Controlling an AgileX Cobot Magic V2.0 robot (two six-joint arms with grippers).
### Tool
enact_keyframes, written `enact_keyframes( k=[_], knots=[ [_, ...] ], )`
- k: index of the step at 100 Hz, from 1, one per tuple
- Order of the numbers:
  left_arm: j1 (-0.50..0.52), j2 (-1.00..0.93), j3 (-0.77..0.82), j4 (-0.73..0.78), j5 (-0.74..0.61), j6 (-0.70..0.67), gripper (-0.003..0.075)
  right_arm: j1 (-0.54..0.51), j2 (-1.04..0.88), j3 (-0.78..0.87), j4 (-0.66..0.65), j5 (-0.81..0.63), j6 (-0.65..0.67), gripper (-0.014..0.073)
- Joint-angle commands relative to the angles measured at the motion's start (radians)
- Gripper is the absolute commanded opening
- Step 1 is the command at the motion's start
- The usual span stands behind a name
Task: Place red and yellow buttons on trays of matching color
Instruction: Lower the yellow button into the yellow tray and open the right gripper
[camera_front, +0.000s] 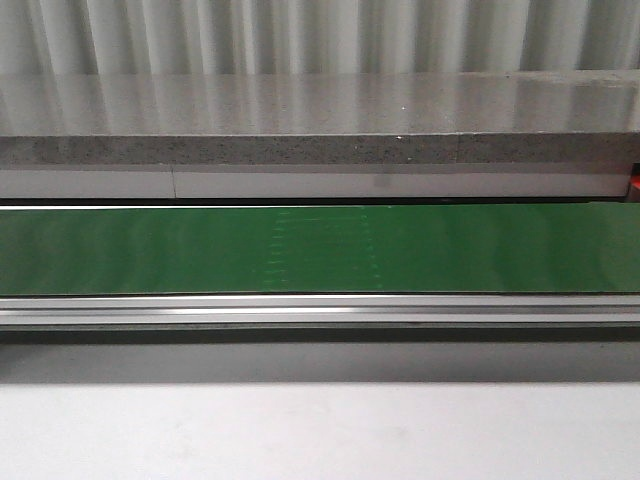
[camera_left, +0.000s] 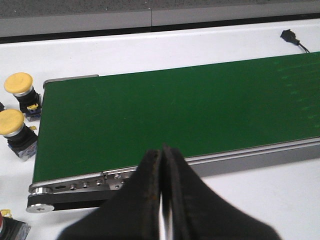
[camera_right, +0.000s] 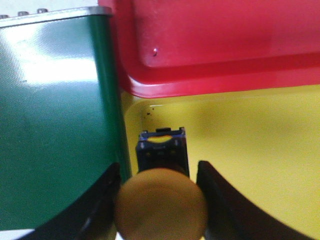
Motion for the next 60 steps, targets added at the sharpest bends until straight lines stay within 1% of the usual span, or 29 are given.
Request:
enact_keyframes(
  k=[1,37,60],
  knots=[
    [-0.010,0.001,-0.027,-0.018,-0.074,0.002,-0.0020,-0.004,-0.024,-0.022,0.000,-0.028,-0.012,0.0204],
    [-0.010,0.001,-0.027,-0.018,-0.074,0.002,-0.0020,-0.013,0.079,-0.018,0.000,-0.062,-0.011,0.0204],
    [-0.010,0.001,-0.027,-0.018,-0.074,0.002,-0.0020,-0.015,0.104,-0.014,0.000,-0.069,-0.002,0.0204]
  ],
)
